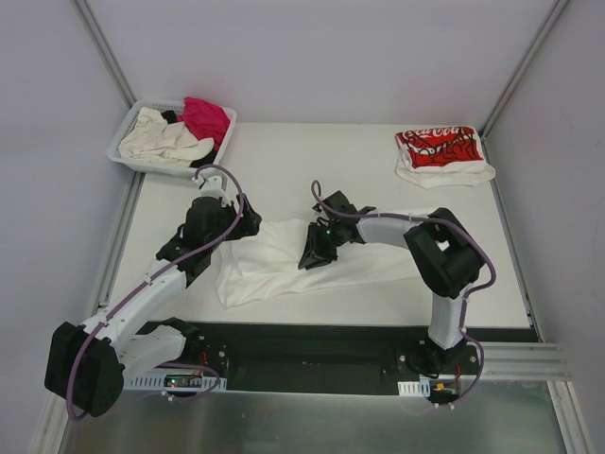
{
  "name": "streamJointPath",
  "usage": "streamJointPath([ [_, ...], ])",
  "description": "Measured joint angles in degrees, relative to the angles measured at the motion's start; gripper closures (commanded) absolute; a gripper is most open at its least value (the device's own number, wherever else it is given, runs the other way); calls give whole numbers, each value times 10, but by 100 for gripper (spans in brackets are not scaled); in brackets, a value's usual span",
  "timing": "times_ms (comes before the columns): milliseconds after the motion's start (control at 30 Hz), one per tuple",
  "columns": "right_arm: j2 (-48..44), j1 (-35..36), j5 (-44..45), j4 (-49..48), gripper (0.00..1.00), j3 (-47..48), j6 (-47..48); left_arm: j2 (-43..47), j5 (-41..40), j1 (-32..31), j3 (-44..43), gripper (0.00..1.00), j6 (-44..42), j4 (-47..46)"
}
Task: Fold and stack the t-shirts
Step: Fold the other side of the tshirt into a rectangle
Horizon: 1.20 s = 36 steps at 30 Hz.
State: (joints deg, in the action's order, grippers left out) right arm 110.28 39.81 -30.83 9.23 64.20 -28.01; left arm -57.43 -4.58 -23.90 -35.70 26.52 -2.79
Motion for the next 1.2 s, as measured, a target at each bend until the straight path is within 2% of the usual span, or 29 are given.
streamJointPath([
  [667, -128, -33, 41, 51, 77, -73, 47, -24, 14, 0, 47, 29, 41, -38],
  [933, -107, -37, 44, 43, 77, -33, 42, -69, 9, 0, 52, 29, 61, -83],
  [1200, -65, -31, 38, 31, 77, 17, 32, -164, 9, 0, 74, 30, 87, -163],
])
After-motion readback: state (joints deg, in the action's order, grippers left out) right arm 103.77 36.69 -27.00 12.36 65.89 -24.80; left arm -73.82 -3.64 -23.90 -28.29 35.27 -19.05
